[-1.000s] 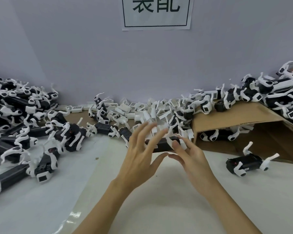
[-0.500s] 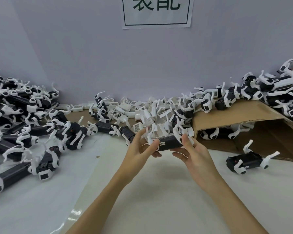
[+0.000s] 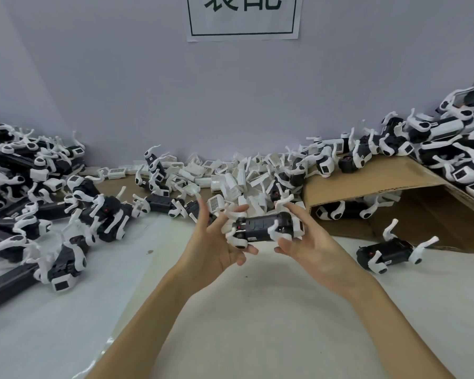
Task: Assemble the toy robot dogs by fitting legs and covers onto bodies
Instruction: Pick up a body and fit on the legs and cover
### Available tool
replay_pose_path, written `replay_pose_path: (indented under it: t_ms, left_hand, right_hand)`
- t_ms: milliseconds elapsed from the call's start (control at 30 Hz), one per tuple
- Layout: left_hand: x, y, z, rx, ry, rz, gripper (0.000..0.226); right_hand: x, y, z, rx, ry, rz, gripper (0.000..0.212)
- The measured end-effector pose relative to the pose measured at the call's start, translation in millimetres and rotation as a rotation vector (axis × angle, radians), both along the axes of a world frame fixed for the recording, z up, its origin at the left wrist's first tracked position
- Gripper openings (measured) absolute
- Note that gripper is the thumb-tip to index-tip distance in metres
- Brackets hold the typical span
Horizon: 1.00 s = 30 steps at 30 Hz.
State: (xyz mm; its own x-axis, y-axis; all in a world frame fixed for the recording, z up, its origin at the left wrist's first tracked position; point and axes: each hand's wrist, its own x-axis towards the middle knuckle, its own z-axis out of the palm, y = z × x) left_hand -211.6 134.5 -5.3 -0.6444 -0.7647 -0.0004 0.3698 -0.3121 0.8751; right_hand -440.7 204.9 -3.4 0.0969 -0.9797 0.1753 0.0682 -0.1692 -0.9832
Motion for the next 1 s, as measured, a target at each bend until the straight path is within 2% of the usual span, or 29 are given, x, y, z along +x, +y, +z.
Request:
replay_pose_path:
  t_ms: [100,167,233,300,333,367,433,500,567,667,767,867,933,1000]
  left_hand:
    - [-2,-3,-2,0.179,-0.031,0.064,0.092]
    - [-5,-3,-4,0.234,-0.084,0.144,0.069]
    - [-5,-4,-7,0.217,-0.116,0.147,0.041]
    - [-4,-5,-7,0.12,-0.099,0.139,0.026]
    - [-4,-5,-8,0.056,-0.078,0.166,0.023]
    - [-5,-5,-8,-0.023,-0.065,0.207,0.023]
    - [-6,-3,-11,-0.243,-0.116,0.28,0.026]
    - [-7,1,-15,-0.461,-0.22,0.308,0.029]
    - [-6,4,-16,-0.551,-0.295,0.331,0.03]
    - [-6,4,-13,-0.544,-0.412,0.349,0.045]
    - [-3,2,-12,-0.526,-0.495,0.286,0.048]
    - [-5,4,-9,-0.433,-0.365,0.319,0.036]
    - [-7,4,-7,-0.378,-0.247,0.371,0.036]
    - [-7,3,-7,-0.307,-0.167,0.38,0.041]
  right_hand:
    - [-13,4,2,0.007,0.087,0.16,0.073]
    - [-18,5,3,0.041,0.051,0.239,0.071]
    - [-18,5,2,0.112,-0.14,0.287,0.067]
    - [-10,2,2,0.222,-0.398,0.21,0.053]
    - [-6,0,1,0.261,-0.452,0.134,0.053]
    - [-2,-3,-1,0.284,-0.429,0.059,0.058]
    - [6,-4,-5,0.267,-0.246,0.003,0.061]
    - [12,-2,-10,0.224,-0.106,0.044,0.05]
    - [14,0,-10,0.206,-0.073,0.024,0.046]
    - [16,1,-3,0.125,-0.051,-0.114,0.049]
    - [21,5,3,-0.021,0.139,-0.278,0.065]
    - [26,4,3,-0.091,0.194,-0.371,0.088]
    - [28,3,2,-0.095,0.156,-0.337,0.086]
    - [28,3,2,-0.072,0.11,-0.278,0.074]
